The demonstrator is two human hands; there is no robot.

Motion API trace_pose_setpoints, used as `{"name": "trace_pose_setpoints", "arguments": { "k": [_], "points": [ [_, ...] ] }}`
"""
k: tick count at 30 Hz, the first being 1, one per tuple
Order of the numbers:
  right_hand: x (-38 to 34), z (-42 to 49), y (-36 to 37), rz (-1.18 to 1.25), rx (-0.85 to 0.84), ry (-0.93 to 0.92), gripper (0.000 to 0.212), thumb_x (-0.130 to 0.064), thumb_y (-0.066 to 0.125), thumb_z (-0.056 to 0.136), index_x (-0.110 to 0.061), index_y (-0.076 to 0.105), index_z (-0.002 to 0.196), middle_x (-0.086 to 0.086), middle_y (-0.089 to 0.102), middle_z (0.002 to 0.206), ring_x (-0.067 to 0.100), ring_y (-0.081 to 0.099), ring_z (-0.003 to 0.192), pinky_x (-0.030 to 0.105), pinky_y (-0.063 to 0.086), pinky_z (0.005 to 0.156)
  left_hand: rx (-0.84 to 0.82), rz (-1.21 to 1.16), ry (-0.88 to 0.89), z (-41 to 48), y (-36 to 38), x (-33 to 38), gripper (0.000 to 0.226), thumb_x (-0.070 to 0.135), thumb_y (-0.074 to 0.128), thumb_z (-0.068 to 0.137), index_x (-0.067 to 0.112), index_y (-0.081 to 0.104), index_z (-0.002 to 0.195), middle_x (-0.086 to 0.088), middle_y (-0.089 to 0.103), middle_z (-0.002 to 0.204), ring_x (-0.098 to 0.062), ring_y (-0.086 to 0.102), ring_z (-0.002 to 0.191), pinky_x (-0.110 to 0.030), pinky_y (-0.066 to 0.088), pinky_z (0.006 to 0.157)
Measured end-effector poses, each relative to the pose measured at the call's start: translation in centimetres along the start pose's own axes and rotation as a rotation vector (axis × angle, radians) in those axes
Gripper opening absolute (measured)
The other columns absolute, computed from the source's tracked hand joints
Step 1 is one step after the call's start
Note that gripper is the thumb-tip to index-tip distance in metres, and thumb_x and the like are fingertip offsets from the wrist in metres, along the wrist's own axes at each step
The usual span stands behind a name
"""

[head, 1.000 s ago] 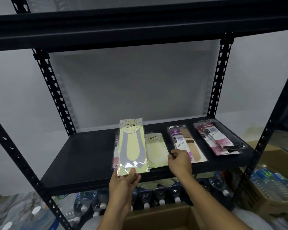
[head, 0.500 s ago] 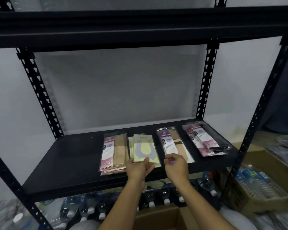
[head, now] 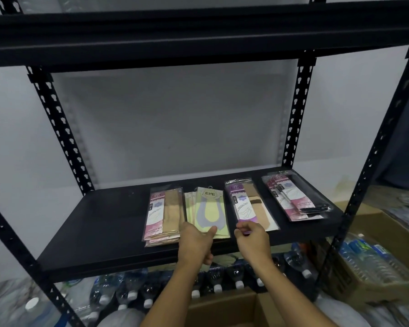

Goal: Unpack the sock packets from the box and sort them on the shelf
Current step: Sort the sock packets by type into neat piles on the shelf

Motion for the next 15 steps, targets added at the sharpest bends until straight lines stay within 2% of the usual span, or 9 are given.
{"name": "trace_pose_setpoints", "arguments": {
  "k": [3,4,6,7,10,11,15],
  "points": [
    [0.0,0.0,0.3,0.004,-0.008,0.007,0.012,-0.013,0.065,0.086,-0.016,0.069,0.097,0.004,0.067,0.099,0.011,0.062,0.086,0.021,0.046,0.076,0.023,0.027,0.065,-0.7,-0.4,-0.1,0.058,0.033,0.071,0.087,0.019,0.027,0.122,-0.014,0.064,0.070,-0.014,0.057,0.031,-0.023,0.044,0.033],
    [0.0,0.0,0.4,0.007,-0.011,0.008,0.012,-0.013,0.065,0.085,-0.016,0.069,0.097,0.004,0.067,0.099,0.012,0.062,0.087,0.022,0.046,0.076,0.039,0.047,0.093,-1.0,-0.6,-0.2,0.058,0.033,0.071,0.087,0.020,0.028,0.124,-0.010,0.065,0.078,-0.016,0.060,0.036,-0.023,0.045,0.035],
    [-0.1,0.0,0.6,0.010,-0.018,0.006,0.013,-0.014,0.065,0.086,-0.015,0.069,0.098,0.004,0.067,0.099,0.013,0.063,0.087,0.023,0.047,0.076,0.103,0.157,0.209,-1.4,-1.0,-0.5,0.058,0.035,0.071,0.086,0.017,0.034,0.126,0.000,0.062,0.095,-0.019,0.069,0.061,-0.026,0.049,0.046],
    [-0.1,0.0,0.7,0.010,-0.021,0.003,0.013,-0.014,0.065,0.086,-0.015,0.069,0.098,0.004,0.067,0.099,0.013,0.063,0.086,0.022,0.047,0.075,0.131,0.213,0.275,-1.6,-1.3,-0.7,0.054,0.036,0.071,0.085,0.018,0.038,0.125,0.002,0.063,0.095,-0.016,0.068,0.070,-0.024,0.048,0.052],
    [-0.2,-0.1,0.8,0.015,-0.025,-0.004,0.012,-0.015,0.065,0.085,-0.016,0.068,0.097,0.004,0.066,0.098,0.012,0.062,0.085,0.021,0.046,0.073,0.151,0.207,0.381,-1.9,-2.1,-1.3,0.038,0.036,0.069,0.087,0.027,0.046,0.115,0.005,0.062,0.070,-0.003,0.060,0.060,-0.015,0.039,0.049],
    [-0.3,-0.1,0.8,0.016,-0.024,-0.004,0.012,-0.015,0.065,0.085,-0.017,0.068,0.097,0.004,0.066,0.098,0.011,0.062,0.084,0.020,0.045,0.073,0.139,0.179,0.404,-1.8,-2.3,-1.5,0.034,0.035,0.068,0.087,0.028,0.048,0.114,0.006,0.061,0.070,-0.003,0.060,0.062,-0.013,0.038,0.051],
    [-0.4,-0.4,0.8,0.023,-0.025,-0.023,0.010,-0.017,0.067,0.085,-0.022,0.066,0.093,0.001,0.065,0.097,0.009,0.062,0.085,0.020,0.046,0.074,0.131,0.094,0.507,-1.7,-3.3,-2.2,0.030,0.034,0.069,0.086,0.031,0.052,0.110,0.014,0.057,0.094,-0.001,0.056,0.085,-0.008,0.041,0.063]
  ]
}}
Point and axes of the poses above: each hand's wrist, its own z-axis towards the middle knuckle, its own y-axis out of the palm, x = y × z, the point moved 1 cm from there along z, towards the middle knuckle
